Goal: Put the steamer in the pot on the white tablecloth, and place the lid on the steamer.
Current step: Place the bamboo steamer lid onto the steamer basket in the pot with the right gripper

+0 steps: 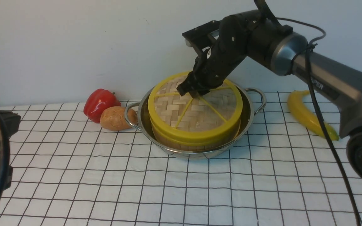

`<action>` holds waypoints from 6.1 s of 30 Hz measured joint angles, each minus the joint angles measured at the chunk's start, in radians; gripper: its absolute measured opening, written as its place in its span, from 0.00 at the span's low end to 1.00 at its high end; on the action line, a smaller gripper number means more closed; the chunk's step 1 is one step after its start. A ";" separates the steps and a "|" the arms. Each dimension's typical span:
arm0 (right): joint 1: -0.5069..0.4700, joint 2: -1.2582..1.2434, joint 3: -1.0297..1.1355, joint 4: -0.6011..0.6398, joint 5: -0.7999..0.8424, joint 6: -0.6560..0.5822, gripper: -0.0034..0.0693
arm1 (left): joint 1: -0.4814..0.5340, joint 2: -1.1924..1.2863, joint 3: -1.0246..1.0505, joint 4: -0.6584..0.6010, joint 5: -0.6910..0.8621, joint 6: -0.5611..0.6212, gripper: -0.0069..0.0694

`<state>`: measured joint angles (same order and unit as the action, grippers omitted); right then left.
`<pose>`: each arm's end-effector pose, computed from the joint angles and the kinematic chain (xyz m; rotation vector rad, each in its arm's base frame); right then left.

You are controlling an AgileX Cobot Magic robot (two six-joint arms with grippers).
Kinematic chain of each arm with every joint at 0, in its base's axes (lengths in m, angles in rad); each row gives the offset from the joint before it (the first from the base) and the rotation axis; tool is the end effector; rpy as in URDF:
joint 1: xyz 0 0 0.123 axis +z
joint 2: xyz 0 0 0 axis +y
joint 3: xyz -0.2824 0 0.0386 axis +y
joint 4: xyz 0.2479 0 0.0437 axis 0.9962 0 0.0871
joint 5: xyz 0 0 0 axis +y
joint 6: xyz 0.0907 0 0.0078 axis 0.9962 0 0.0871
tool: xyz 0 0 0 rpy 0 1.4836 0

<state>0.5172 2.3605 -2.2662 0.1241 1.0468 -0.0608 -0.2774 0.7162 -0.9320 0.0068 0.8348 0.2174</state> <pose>0.4502 0.2673 0.2360 -0.7118 2.5508 0.3183 0.1189 -0.0334 0.3870 0.5166 2.0382 -0.0280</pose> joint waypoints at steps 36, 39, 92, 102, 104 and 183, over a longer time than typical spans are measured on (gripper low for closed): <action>0.000 0.000 0.000 0.026 -0.007 -0.011 0.25 | 0.000 0.000 0.000 0.000 0.000 0.000 0.11; 0.000 0.000 0.000 0.026 -0.006 -0.011 0.25 | 0.000 0.000 0.000 0.000 0.000 0.000 0.11; 0.001 -0.075 -0.002 0.001 0.039 0.012 0.25 | 0.000 0.000 0.000 0.000 0.000 0.000 0.11; 0.001 -0.075 -0.002 0.001 0.031 0.012 0.25 | 0.000 0.000 0.000 0.000 0.000 0.000 0.11; 0.001 -0.073 -0.002 0.001 0.029 0.012 0.25 | 0.000 0.000 0.000 0.000 0.000 0.000 0.11; 0.001 0.002 0.000 0.019 -0.009 0.020 0.25 | 0.000 0.000 0.000 0.000 0.001 0.000 0.12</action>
<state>0.5182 2.3629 -2.2661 0.1435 1.0379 -0.0406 -0.2774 0.7162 -0.9320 0.0068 0.8357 0.2174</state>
